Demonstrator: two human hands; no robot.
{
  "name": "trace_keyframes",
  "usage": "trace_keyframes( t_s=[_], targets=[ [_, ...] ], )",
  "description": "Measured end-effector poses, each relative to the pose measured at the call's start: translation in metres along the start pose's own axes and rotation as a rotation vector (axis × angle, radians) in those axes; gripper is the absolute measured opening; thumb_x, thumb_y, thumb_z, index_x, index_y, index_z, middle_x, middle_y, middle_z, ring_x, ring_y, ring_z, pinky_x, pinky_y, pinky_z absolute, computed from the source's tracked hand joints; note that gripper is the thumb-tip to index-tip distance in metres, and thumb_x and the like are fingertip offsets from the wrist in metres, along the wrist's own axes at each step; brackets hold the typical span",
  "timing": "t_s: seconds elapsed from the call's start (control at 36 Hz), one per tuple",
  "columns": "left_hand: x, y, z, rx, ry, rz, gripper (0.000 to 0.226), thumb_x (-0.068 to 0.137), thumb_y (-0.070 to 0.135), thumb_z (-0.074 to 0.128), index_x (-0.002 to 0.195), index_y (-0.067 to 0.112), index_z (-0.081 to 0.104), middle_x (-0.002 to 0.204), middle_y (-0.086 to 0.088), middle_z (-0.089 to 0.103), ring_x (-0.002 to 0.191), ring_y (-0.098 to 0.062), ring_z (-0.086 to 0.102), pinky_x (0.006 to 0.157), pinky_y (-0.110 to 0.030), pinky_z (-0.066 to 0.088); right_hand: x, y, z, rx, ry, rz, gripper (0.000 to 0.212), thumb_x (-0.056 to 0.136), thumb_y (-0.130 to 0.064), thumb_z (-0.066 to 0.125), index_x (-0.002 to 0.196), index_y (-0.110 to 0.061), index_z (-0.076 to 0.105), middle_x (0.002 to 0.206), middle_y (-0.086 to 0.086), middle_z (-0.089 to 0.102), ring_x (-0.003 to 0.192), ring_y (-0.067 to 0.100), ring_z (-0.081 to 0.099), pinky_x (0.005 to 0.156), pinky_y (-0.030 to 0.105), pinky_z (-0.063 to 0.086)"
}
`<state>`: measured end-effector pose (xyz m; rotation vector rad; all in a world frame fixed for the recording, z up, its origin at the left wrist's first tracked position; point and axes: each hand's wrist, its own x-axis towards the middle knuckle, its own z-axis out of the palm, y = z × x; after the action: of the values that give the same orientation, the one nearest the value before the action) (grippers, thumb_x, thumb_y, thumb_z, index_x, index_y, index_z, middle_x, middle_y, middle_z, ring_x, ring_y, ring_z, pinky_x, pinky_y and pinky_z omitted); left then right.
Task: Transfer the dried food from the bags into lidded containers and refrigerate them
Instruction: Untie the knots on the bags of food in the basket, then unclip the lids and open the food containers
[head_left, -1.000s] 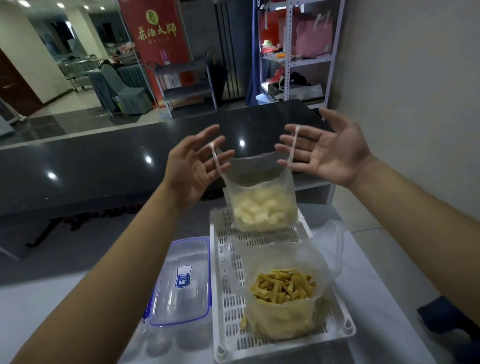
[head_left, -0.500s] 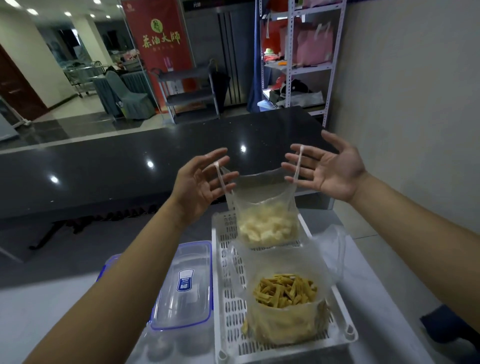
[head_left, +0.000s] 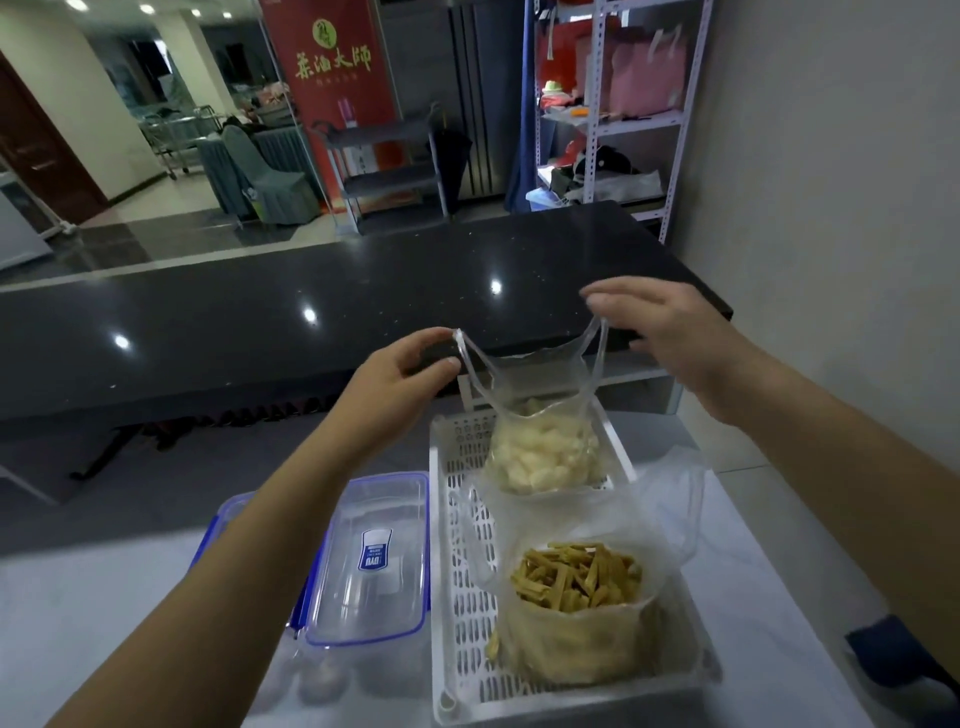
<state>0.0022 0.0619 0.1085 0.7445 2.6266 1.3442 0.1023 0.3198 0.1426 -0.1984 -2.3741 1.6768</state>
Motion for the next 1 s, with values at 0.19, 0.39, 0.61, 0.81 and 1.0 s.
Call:
trace_keyframes(
  t_s=[0.19,0.39,0.61,0.81,1.0],
  targets=[
    [-0.056,-0.055,0.0,0.422,0.081,-0.057,0.065,0.094,0.043,0.06,0.154,0.033,0.037,0.166,-0.002,0.024,0.154,-0.024,0.018,0.123,-0.049,0.02,-0.067,-0.041,0.085,-0.386,-0.2,-0.333,0.062,0.085,-0.06,0.058,0.143,-0.039,0.049,0.154,-0.02,0.036,0.137,-0.008,0.03,0.107,0.021,0.027],
    [-0.137,-0.15,-0.007,0.617,-0.029,-0.394,0.075,0.095,0.058,0.046,0.159,0.031,0.018,0.168,-0.001,0.017,0.155,-0.026,0.015,0.124,-0.047,0.018,-0.103,-0.024,0.183,-0.251,-0.368,-0.326,0.049,0.091,-0.045,0.062,0.139,-0.038,0.053,0.155,-0.02,0.038,0.146,-0.003,0.02,0.119,0.022,0.018],
    [-0.201,-0.205,-0.043,0.583,0.09,-0.586,0.071,0.094,0.05,0.059,0.156,0.03,0.031,0.165,-0.001,0.027,0.149,-0.026,0.028,0.118,-0.045,0.032,-0.111,0.032,0.267,-0.45,-0.519,-0.215,0.06,0.09,-0.057,0.047,0.147,-0.037,0.042,0.164,-0.012,0.021,0.153,0.012,0.003,0.123,0.033,0.005],
    [-0.199,-0.254,-0.079,0.529,0.023,-0.591,0.072,0.097,0.056,0.05,0.158,0.032,0.021,0.169,0.001,0.016,0.154,-0.028,0.014,0.123,-0.047,0.021,-0.093,0.071,0.334,-0.757,-0.571,-0.077,0.066,0.091,-0.064,0.034,0.152,-0.042,0.023,0.168,-0.007,0.007,0.154,0.022,-0.009,0.122,0.052,-0.004],
    [-0.2,-0.288,-0.1,0.406,-0.093,-0.458,0.073,0.097,0.061,0.047,0.159,0.04,0.015,0.169,0.007,0.01,0.155,-0.024,0.014,0.124,-0.047,0.023,-0.093,0.072,0.384,-0.957,-0.538,0.062,0.073,0.088,-0.073,0.033,0.154,-0.044,0.018,0.167,-0.009,0.013,0.154,0.025,-0.008,0.116,0.057,-0.012]
  ],
)
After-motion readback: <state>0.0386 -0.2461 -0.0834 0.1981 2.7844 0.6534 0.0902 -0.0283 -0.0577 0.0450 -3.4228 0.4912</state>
